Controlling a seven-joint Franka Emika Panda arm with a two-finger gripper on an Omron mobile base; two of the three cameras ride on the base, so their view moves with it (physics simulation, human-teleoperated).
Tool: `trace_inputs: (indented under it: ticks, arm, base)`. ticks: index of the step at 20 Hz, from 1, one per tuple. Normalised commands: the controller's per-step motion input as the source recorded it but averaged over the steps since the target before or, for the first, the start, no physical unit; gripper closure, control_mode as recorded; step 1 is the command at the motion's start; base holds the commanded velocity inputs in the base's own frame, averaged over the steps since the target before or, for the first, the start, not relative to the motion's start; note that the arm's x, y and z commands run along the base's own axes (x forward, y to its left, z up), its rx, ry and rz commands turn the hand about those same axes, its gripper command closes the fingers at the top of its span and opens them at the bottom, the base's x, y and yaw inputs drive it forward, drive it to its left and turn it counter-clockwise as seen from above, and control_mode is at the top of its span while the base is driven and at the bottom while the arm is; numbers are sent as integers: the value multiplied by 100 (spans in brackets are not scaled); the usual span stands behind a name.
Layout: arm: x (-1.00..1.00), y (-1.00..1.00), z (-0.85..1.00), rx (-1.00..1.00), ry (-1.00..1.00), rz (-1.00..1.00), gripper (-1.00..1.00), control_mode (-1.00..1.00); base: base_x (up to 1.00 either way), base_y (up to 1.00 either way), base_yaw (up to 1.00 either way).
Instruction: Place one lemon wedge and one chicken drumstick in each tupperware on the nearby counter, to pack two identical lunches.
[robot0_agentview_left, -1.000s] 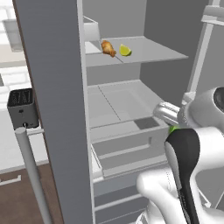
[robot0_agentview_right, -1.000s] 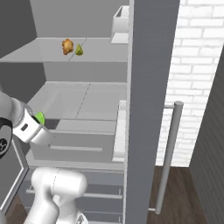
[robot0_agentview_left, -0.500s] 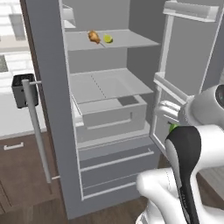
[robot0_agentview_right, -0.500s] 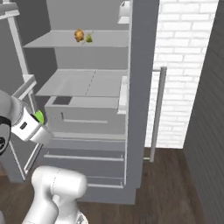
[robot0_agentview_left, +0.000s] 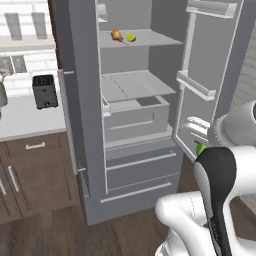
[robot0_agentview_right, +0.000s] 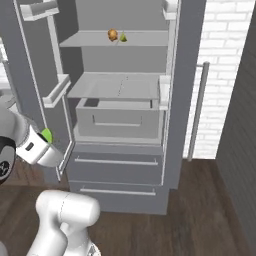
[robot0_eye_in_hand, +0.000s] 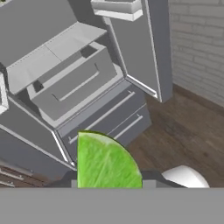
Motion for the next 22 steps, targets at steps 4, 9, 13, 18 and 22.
trace_inputs:
  ticks: [4, 9, 13, 18, 22]
  arm:
    - [0, 0, 0, 0, 0, 0, 100, 100]
    - [0, 0, 0, 0, 0, 0, 100, 100]
    - [0, 0, 0, 0, 0, 0, 100, 100]
    - [0, 0, 0, 0, 0, 0, 100, 100]
    - [0, 0, 0, 0, 0, 0, 100, 100]
  base:
    - [-12, 100, 1]
    - [-15, 100, 0]
    - [-16, 100, 0]
    - [-24, 100, 23]
    - [-15, 100, 59]
